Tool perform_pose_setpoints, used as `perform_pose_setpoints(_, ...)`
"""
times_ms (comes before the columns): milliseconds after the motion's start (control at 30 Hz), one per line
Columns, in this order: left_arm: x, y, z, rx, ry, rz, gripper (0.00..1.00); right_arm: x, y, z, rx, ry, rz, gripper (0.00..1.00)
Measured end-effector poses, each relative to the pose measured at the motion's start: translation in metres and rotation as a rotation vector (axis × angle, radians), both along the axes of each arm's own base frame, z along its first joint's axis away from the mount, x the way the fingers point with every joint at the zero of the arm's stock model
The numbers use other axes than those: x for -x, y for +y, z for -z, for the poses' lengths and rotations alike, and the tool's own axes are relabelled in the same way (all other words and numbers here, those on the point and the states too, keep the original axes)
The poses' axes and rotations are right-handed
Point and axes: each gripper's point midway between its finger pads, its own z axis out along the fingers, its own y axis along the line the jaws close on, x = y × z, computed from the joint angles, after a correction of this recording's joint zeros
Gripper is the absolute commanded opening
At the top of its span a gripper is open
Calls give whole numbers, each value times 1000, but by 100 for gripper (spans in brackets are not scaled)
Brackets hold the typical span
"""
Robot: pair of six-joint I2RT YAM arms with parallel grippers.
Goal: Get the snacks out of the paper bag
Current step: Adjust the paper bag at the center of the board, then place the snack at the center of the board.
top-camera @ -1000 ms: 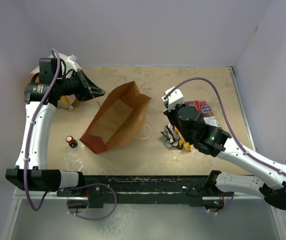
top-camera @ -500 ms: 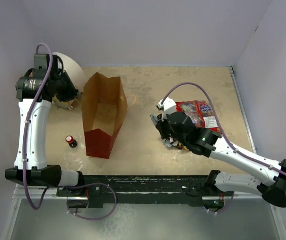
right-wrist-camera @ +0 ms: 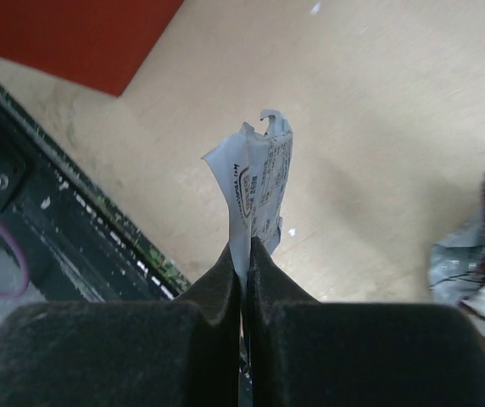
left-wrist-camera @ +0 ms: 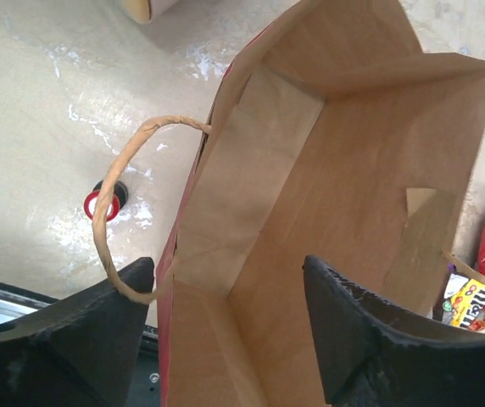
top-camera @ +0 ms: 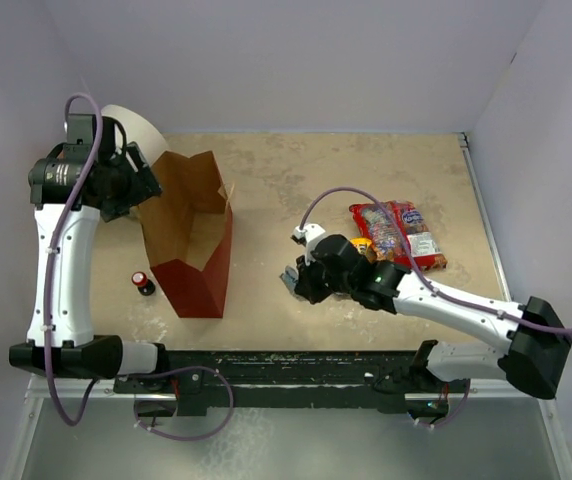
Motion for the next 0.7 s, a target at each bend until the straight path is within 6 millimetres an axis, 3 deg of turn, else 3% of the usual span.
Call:
perform_pose_setpoints(133, 3, -3, -13, 14, -63, 13, 100, 10, 4, 30, 5, 114, -40, 0)
perform_pose_setpoints(267, 7, -8, -27, 26, -122, 54, 99, 10, 0, 62, 47, 219, -26, 4)
perform_pose_setpoints(400, 7, -14, -41, 23, -194, 116, 99, 8, -5, 72, 46, 271, 8, 10)
perform_pose_setpoints(533, 11, -23, -60, 25, -290, 207, 99, 1, -13, 75, 49, 287, 57, 28)
perform_pose_setpoints(700, 18, -46, -83, 33, -407, 370, 99, 5, -46, 83, 183, 315, 161, 50)
